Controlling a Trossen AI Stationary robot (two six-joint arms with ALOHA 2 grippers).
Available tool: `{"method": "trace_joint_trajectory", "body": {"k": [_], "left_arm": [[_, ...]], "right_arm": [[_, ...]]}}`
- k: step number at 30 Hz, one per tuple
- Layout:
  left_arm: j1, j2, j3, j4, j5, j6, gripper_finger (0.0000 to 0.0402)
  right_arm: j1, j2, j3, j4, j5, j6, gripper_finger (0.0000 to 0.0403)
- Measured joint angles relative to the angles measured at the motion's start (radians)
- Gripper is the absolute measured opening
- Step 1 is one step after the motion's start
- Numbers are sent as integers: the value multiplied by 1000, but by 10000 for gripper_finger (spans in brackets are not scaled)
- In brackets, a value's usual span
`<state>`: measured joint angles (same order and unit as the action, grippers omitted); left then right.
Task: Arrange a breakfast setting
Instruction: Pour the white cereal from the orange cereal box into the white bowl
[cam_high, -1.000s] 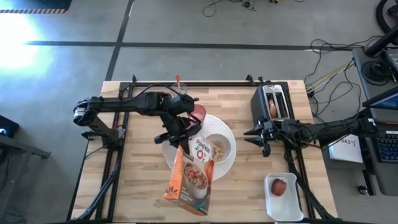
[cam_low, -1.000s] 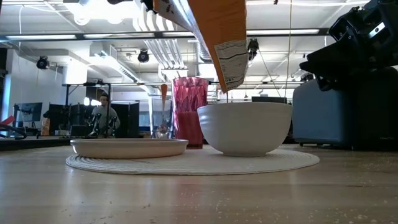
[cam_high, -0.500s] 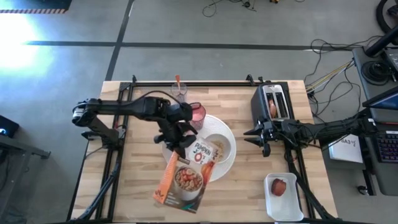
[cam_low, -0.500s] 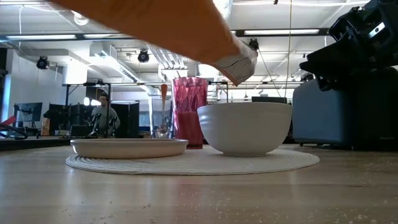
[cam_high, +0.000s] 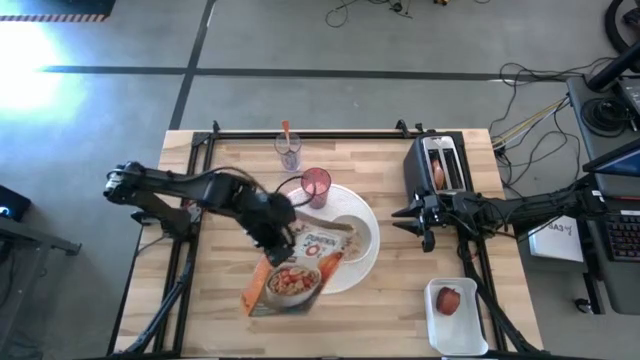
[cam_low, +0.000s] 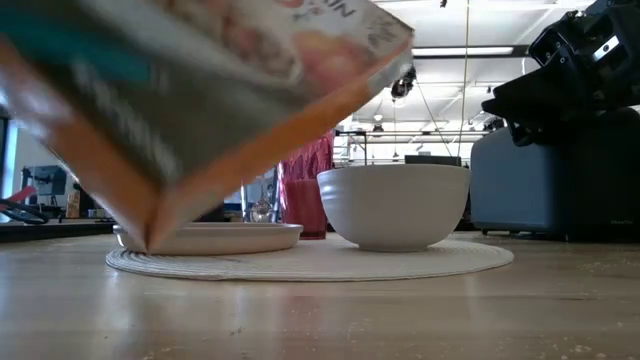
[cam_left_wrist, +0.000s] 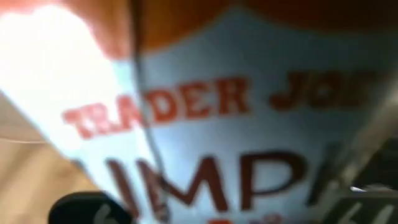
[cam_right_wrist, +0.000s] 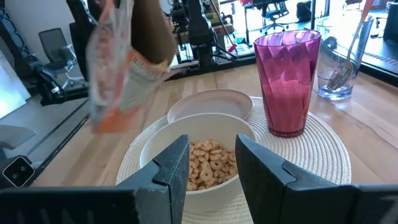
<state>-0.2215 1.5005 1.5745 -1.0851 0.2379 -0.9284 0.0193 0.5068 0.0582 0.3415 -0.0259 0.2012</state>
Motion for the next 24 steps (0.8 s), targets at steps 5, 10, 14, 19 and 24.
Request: {"method": "trace_joint_trajectory", "body": {"k": [5, 10, 14, 19, 24], "left_arm": [[-102, -32, 0, -97, -201, 8, 0], [-199, -63, 0, -153, -331, -25, 0], [-255, -99, 0, -230, -382, -105, 0], [-312, -143, 0, -330, -439, -220, 0], [-349, -176, 0, -454, -508, -332, 0]], "right_arm": [[0, 0, 0, 0, 0, 0, 121], [0, 0, 0, 0, 0, 0, 121], [0, 0, 0, 0, 0, 0, 121], [0, 0, 0, 0, 0, 0, 121], [0, 0, 0, 0, 0, 0, 121]]}}
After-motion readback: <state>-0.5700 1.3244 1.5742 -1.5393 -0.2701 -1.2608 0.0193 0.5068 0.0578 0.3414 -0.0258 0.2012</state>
